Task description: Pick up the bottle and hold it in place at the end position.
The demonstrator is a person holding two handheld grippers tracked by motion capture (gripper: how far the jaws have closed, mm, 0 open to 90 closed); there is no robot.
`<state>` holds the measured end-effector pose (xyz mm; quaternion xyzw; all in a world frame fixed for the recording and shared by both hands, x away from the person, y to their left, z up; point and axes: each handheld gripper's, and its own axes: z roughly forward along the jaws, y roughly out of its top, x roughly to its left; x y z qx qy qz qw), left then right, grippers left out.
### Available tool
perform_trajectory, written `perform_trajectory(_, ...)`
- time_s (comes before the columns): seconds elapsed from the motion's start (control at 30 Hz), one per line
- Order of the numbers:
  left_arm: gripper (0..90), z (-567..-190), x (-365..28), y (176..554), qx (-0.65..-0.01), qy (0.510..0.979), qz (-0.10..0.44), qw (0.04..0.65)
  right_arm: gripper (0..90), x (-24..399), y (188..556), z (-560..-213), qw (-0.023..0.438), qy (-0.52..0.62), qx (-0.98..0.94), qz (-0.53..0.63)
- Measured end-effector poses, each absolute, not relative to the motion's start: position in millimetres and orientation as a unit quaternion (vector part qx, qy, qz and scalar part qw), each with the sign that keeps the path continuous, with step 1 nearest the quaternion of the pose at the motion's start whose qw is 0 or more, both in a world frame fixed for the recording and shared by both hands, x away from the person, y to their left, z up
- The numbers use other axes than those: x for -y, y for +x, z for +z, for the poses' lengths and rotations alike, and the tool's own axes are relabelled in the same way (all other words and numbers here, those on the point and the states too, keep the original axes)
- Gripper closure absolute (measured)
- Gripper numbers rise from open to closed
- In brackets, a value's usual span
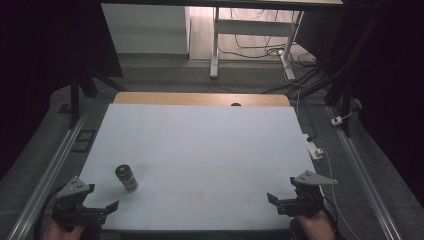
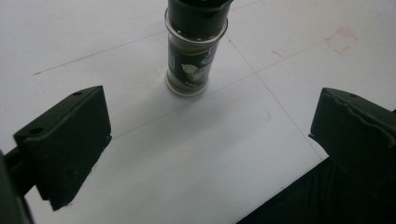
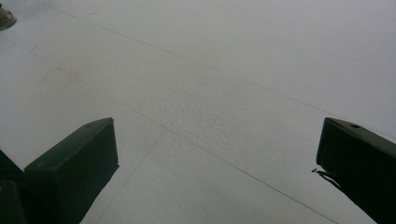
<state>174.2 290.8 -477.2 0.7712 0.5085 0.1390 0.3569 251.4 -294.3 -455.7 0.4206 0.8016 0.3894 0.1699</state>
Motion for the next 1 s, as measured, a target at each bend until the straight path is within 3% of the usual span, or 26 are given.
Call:
perform_trajectory(0.77, 0.7, -478.4, -291.1, 178.3, -0.498, 0.783, 0.119, 0.353, 0.0, 292.7, 251.2, -456.0, 0.17, 0.416, -0.806, 0.385)
perform_trajectory(1.0, 0.0, -475.6, -294.5, 180.0, -0.495, 0.782, 0.143, 0.351, 0.0, 292.1, 251.4, -456.1, 0.169, 0.414, -0.808, 0.383)
